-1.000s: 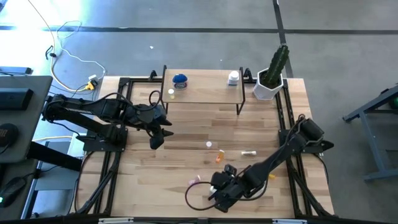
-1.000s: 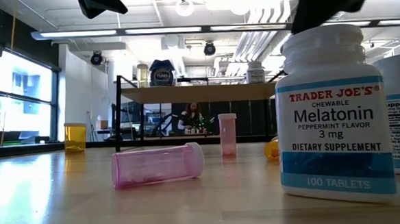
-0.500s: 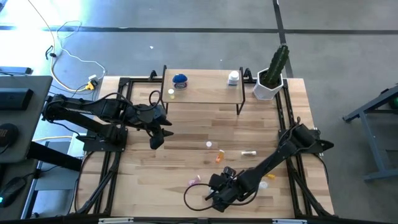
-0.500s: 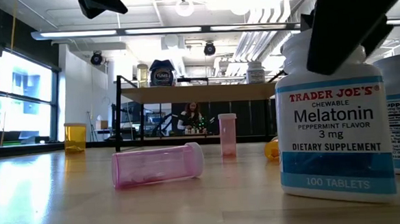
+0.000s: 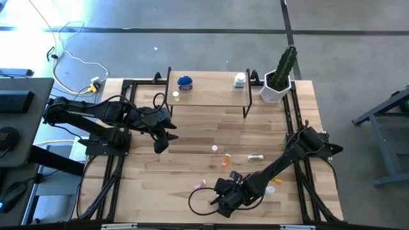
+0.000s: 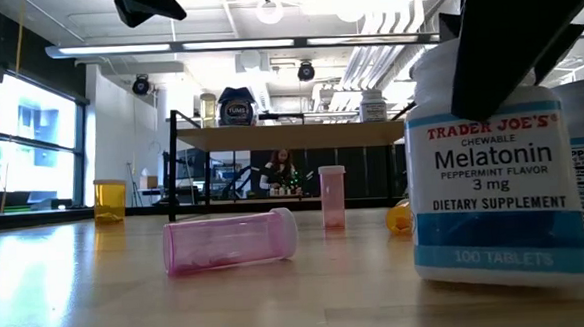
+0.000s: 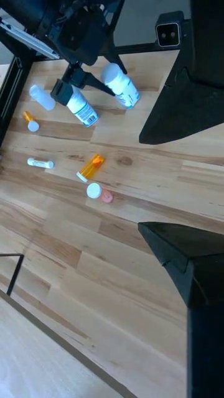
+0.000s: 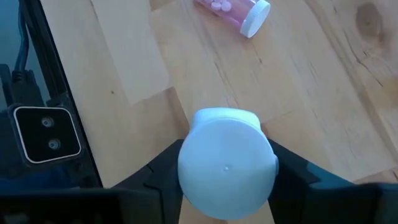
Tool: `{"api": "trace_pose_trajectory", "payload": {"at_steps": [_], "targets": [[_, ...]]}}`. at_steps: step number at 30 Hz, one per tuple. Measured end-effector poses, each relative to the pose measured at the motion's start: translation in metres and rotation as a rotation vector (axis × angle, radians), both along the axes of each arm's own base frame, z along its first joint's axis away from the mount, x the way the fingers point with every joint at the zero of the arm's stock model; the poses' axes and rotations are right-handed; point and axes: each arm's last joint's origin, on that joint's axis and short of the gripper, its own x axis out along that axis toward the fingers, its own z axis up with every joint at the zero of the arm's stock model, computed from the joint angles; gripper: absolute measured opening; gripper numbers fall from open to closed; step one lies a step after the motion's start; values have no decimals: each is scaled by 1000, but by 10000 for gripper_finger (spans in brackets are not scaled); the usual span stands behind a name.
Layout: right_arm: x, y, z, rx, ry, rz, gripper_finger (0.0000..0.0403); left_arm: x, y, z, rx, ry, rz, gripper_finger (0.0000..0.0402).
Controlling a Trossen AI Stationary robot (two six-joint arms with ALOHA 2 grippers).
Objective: Pick and place medicine bottles onto shelf by color
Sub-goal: Put the left large white pill bottle on the shelf
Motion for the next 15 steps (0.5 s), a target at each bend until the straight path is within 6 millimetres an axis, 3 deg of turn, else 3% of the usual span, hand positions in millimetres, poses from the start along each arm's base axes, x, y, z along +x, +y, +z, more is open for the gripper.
{"api": "trace_pose_trajectory", "payload": {"at_steps": [6, 15], "targets": [[6, -7, 11, 7, -2, 4, 172, 0, 1, 0, 0, 1, 3, 204], [27, -33, 58, -54, -99, 64, 160, -5, 18, -4, -10, 62, 74, 204]]}}
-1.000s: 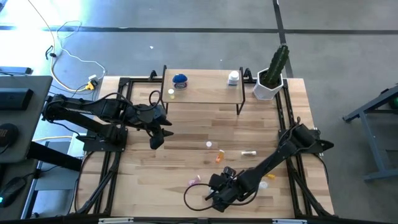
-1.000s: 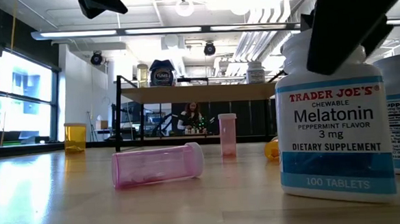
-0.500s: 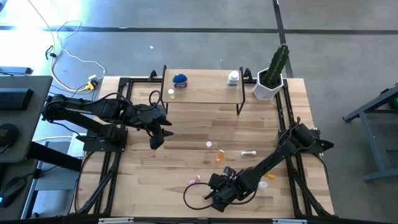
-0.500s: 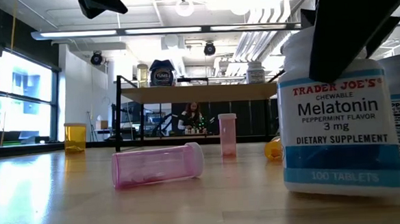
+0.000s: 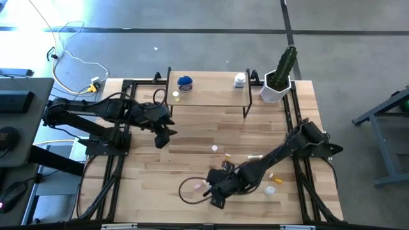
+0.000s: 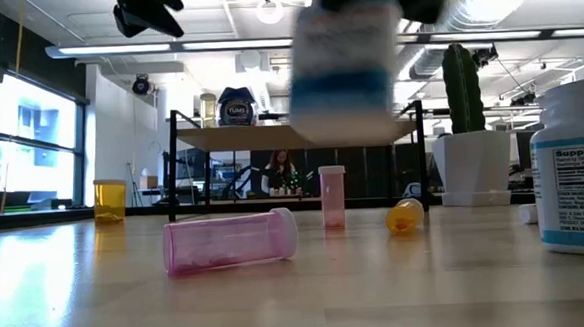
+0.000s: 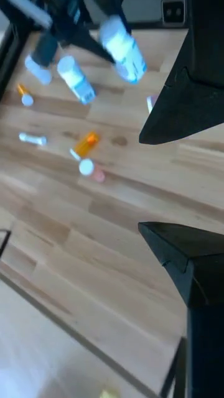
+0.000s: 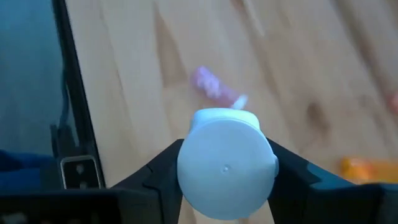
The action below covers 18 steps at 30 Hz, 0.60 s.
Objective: Pick and place medicine bottles onto shelf by color
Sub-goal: Put the left large white pill bottle on the shelf
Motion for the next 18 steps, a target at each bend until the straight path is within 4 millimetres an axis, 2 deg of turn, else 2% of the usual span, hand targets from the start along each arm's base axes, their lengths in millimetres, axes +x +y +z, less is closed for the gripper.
{"api": "trace_pose_trajectory", "payload": {"at_steps": [8, 18], "targets": [[7, -43, 36, -43, -82, 12, 178, -3, 16, -1, -18, 11, 32, 204], [1, -121, 83, -138, -151, 7, 169, -5, 29, -1, -2, 15, 77, 204]]}}
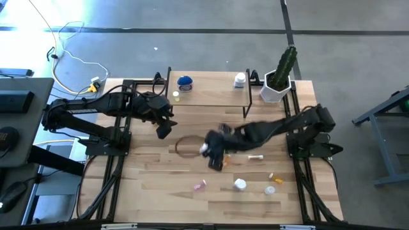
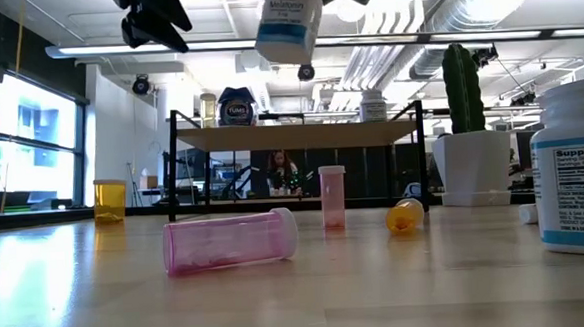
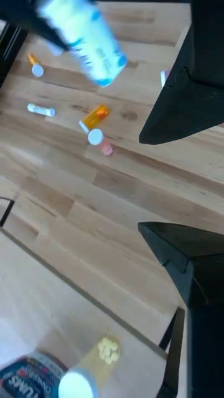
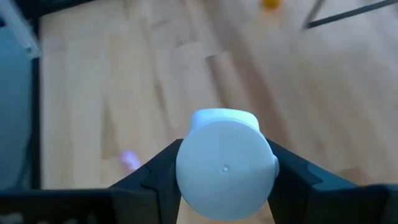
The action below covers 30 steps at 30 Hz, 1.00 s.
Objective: Pick and place medicine bottles onto shelf by color
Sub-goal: Put the left large white pill bottle on the shelf
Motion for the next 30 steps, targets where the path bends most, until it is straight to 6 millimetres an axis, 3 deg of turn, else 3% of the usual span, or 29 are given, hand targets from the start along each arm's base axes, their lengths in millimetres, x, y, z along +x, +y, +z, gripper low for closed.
{"api": "trace_pose_trajectory", "payload": {"at_steps": [13, 21, 30], "targets": [[-35, -115, 48, -163, -36, -34, 172, -2, 8, 0, 4, -3, 41, 204], [-51, -175, 55, -283, -15, -26, 172, -2, 8, 0, 5, -3, 42, 204], [-62, -226, 64, -459, -62, -32, 172, -2, 8, 0, -21, -13, 71, 204]]}}
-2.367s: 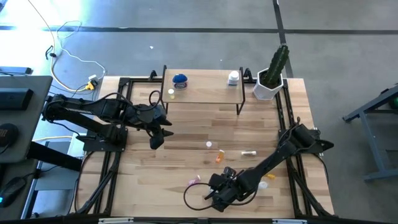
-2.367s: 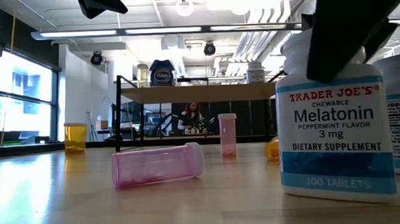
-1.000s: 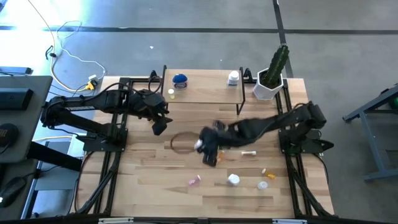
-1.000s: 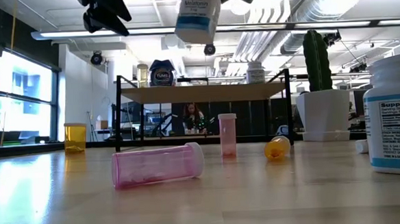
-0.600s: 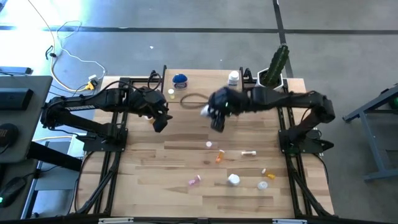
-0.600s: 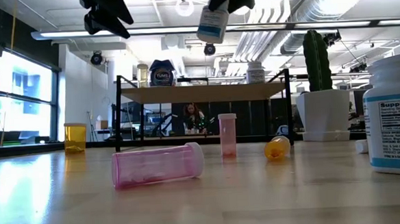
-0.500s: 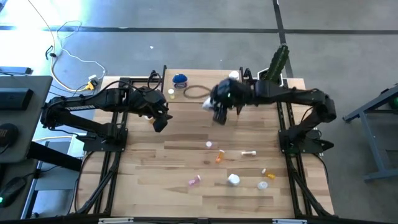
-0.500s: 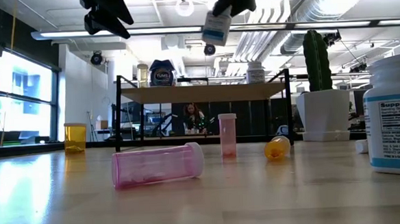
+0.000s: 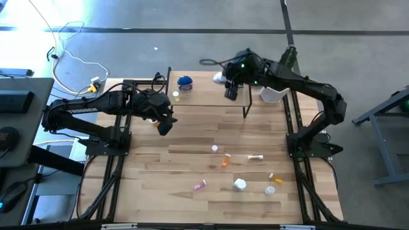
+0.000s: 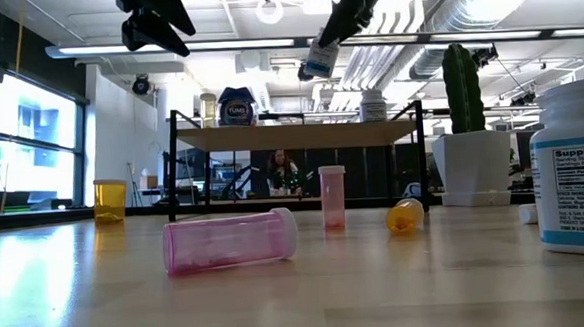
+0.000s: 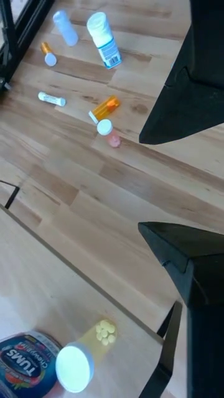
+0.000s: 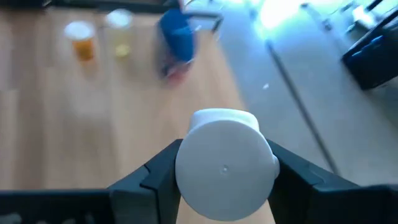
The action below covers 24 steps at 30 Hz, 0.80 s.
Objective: Pick and place medicine bottles onto shelf by color
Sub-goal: Put the left large white pill bottle on the shelf
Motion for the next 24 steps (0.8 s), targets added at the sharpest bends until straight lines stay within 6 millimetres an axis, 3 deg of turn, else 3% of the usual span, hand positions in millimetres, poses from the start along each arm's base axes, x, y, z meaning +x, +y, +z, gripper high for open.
{"api": "trace_pose_trajectory", "payload": {"at_steps": [10, 15, 24], "targets": [[-9, -43, 17, -112, -191, -63, 172, 0, 0, 0, -25, -8, 28, 204], [-8, -56, 2, -36, -139, -59, 172, 0, 1, 0, -15, -6, 39, 204], [-2, -56, -28, 111, 18, 52, 172, 0, 1, 0, -3, -5, 54, 204]]}}
